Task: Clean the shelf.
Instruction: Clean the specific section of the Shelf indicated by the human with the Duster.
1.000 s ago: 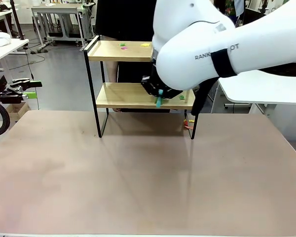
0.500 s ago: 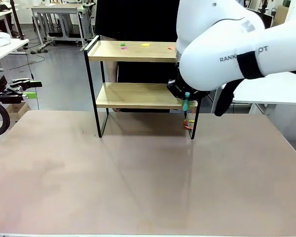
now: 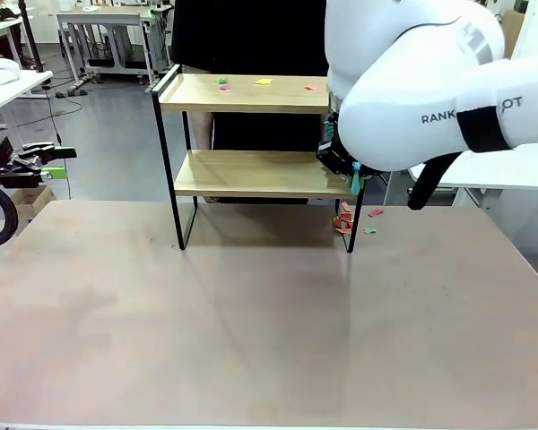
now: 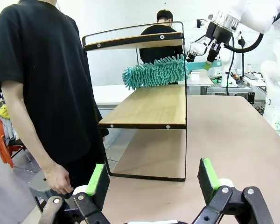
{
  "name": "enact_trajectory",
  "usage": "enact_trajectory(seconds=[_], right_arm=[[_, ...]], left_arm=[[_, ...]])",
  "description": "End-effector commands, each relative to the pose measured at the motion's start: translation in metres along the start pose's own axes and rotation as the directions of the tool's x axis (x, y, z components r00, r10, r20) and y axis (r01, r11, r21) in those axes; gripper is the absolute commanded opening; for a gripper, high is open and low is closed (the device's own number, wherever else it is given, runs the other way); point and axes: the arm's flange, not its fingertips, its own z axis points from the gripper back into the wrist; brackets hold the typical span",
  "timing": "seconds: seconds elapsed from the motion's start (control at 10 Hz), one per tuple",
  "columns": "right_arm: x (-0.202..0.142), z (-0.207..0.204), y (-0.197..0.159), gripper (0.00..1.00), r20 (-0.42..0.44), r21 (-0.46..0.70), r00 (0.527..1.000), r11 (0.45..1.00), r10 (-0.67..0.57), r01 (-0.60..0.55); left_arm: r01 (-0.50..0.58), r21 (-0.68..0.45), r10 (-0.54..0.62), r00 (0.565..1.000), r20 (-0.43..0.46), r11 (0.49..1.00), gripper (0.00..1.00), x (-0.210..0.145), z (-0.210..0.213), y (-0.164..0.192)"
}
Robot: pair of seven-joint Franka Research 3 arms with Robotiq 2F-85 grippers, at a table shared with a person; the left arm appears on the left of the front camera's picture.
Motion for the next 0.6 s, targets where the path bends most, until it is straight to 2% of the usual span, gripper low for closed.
enact_trajectory(seconds=[0.0,0.3,0.5], right_arm=[[0.007,-0.009,-0.006,0.13,-0.015,-0.016,1.0,1.0,-0.015,0.015],[0.001,-0.008,-0.001,0.13,-0.012,-0.009,1.0,1.0,-0.003,0.002],[-0.006,0.003,-0.017,0.13,0.038,0.084,0.994,0.991,0.103,-0.106]], left_arm=[[0.007,-0.003,-0.007,1.0,-0.006,1.0,1.0,0.003,0.0,-0.002],[0.007,-0.003,-0.007,1.0,-0.006,1.0,1.0,0.003,0.0,-0.002],[0.007,-0.003,-0.007,1.0,-0.006,1.0,1.0,0.003,0.0,-0.002]])
